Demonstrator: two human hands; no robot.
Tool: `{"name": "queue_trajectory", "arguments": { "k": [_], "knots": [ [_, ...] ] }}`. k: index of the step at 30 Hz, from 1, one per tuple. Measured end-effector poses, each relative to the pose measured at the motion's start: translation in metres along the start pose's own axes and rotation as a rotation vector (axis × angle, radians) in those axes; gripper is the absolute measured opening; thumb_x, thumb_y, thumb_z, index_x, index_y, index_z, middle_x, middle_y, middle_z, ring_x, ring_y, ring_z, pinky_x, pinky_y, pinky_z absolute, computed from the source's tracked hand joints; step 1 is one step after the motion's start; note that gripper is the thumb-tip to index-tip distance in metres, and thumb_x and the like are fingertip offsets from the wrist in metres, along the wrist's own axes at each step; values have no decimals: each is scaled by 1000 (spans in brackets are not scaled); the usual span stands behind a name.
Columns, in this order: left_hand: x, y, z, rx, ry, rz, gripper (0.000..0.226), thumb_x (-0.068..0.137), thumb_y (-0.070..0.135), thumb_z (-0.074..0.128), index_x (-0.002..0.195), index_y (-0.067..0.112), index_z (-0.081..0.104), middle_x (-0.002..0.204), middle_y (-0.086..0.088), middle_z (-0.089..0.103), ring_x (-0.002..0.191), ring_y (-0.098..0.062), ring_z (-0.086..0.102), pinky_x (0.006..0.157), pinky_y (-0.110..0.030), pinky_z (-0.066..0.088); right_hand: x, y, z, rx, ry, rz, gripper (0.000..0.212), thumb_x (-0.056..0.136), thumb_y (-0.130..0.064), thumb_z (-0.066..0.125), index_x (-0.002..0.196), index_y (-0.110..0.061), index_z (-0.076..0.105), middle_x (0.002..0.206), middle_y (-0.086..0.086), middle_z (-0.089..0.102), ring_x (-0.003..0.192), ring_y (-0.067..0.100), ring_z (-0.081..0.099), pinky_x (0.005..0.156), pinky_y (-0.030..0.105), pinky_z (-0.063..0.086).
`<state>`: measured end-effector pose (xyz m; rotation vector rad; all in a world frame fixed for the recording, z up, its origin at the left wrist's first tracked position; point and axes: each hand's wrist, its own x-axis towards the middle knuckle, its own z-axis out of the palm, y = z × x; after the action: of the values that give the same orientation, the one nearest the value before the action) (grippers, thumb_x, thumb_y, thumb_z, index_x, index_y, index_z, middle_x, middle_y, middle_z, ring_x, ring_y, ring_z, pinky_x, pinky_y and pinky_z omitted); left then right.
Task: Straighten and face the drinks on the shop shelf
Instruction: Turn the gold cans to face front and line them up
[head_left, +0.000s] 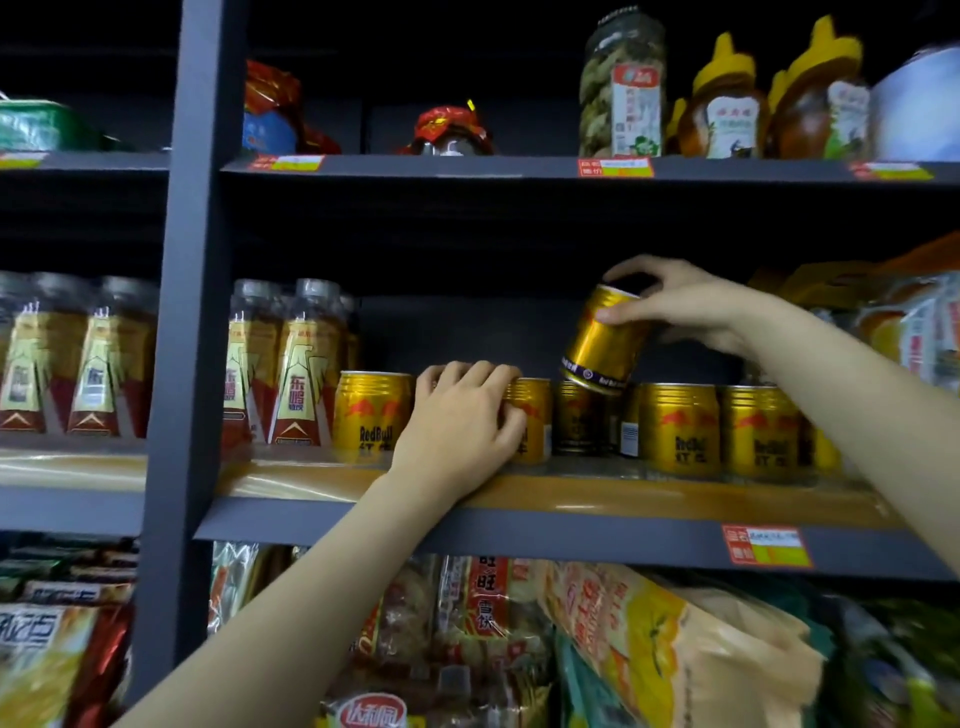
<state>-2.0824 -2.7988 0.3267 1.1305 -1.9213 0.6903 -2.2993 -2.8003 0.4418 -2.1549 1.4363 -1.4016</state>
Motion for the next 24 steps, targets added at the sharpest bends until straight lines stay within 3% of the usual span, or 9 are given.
{"name": "queue_trajectory", "arguments": {
  "k": [3, 6, 9, 12, 14, 16, 21, 24],
  "knots": [
    [-1, 3, -4, -6, 29, -9, 55, 84, 36, 24, 130, 19, 49, 130, 1, 54, 124, -18, 42, 110, -37, 16, -38, -4, -4, 318, 92, 35, 52, 76, -27, 75, 122, -26, 53, 117, 8, 56, 100, 22, 56, 63, 30, 48],
    [-9, 13, -11, -30, 167, 52, 44, 83, 30, 36, 118, 14, 60, 127, -5, 56, 125, -23, 45, 104, -40, 31, -73, -4, 1, 485, 64, 54, 56, 63, -35, 75, 115, -26, 59, 113, 6, 61, 100, 24, 60, 70, 34, 50],
    [-30, 34, -16, -224, 236, 133, 40, 84, 29, 38, 116, 14, 58, 125, 0, 53, 119, -14, 42, 98, -25, 35, -97, -1, 8, 619, 46, 36, 61, 59, -34, 72, 117, -21, 60, 111, 4, 62, 102, 22, 59, 77, 35, 50],
    [-47, 59, -31, -677, 56, -10, 34, 94, 34, 47, 126, 24, 46, 116, 19, 49, 108, 8, 45, 89, -3, 34, -110, -4, 15, 709, 60, 15, 56, 62, -34, 71, 115, -21, 61, 113, 7, 62, 103, 22, 60, 79, 38, 52],
    [-49, 67, -36, -966, -73, -82, 40, 89, 38, 54, 126, 28, 42, 112, 22, 54, 102, 13, 51, 82, -4, 41, -114, -9, 20, 724, 78, 4, 57, 63, -35, 70, 117, -19, 60, 112, 7, 62, 100, 21, 61, 76, 37, 54],
    [-48, 69, -36, -1158, -121, -114, 58, 79, 45, 62, 129, 26, 41, 116, 13, 59, 100, 7, 58, 80, -10, 46, -117, -16, 25, 730, 99, -6, 58, 63, -36, 70, 117, -19, 60, 111, 5, 62, 98, 20, 62, 71, 34, 55],
    [-51, 67, -42, -1250, -192, -131, 87, 60, 41, 75, 134, 28, 33, 122, 8, 56, 105, -2, 61, 87, -21, 52, -121, -26, 31, 716, 125, -15, 63, 59, -40, 73, 117, -23, 58, 116, 6, 60, 102, 23, 61, 70, 34, 52],
    [-53, 65, -45, -1239, -224, -137, 86, 61, 39, 73, 135, 27, 32, 124, 7, 56, 108, -2, 60, 91, -23, 51, -121, -30, 33, 680, 120, -14, 69, 55, -42, 74, 120, -25, 57, 119, 7, 59, 106, 24, 59, 77, 37, 53]
  ]
}}
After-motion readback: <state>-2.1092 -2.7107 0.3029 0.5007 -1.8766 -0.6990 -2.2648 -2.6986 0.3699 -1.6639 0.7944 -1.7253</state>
